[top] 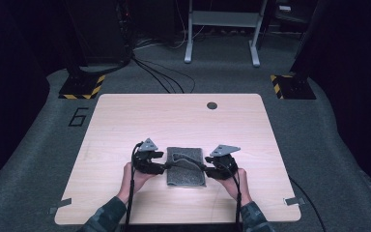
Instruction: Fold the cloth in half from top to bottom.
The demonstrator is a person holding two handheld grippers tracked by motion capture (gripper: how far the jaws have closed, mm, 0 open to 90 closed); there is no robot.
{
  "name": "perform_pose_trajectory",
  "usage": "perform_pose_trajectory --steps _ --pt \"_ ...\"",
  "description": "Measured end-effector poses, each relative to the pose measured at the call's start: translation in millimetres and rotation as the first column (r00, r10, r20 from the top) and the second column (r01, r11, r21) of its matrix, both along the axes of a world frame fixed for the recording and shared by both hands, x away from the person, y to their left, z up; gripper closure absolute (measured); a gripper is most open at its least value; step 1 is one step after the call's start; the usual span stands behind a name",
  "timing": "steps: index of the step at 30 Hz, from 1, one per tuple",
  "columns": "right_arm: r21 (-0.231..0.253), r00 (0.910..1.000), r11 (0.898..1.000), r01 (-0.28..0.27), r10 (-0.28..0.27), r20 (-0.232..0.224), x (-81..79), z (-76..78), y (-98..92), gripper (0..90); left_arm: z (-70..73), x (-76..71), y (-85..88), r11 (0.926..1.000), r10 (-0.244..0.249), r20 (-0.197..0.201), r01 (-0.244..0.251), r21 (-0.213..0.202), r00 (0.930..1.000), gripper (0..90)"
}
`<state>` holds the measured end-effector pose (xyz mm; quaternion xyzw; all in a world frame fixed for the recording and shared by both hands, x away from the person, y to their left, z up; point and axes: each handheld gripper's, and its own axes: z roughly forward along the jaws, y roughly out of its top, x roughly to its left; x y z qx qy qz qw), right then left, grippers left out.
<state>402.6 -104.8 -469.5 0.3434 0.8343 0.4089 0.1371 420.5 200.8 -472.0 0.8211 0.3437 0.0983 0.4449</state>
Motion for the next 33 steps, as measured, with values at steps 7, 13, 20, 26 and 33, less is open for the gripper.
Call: perform_pose_trajectory --steps 7,13,20,26,33 --pt "0.024 0.9977 0.998 0.063 -0.063 -0.024 12.9 -0.4 -6.0 44.8 0.6 20.9 -3.8 0.9938 0.083 -0.01 -0.082 0.076 0.9965 27.0" --pt "-0.105 0.9947 0.993 0.046 -0.055 -0.087 16.2 -26.3 11.4 35.7 -19.4 10.5 -24.4 0.9766 0.028 -0.055 -0.016 0.215 0.9981 25.1" --pt "-0.151 0.9922 0.987 0.051 -0.067 -0.105 7.0 -39.4 15.8 26.9 -32.3 -3.7 -29.5 0.9535 0.013 -0.044 0.001 0.302 0.9989 23.9" --pt "-0.175 0.9921 0.983 0.059 -0.077 -0.099 6.5 -43.1 13.7 21.7 -38.2 -9.7 -27.7 0.9534 0.037 -0.034 -0.025 0.301 0.9987 23.1" --pt "-0.167 0.9911 0.984 0.066 -0.084 -0.103 10.4 -45.7 11.1 17.9 -41.1 -13.3 -27.6 0.958 0.047 -0.032 -0.036 0.284 0.9984 22.2"
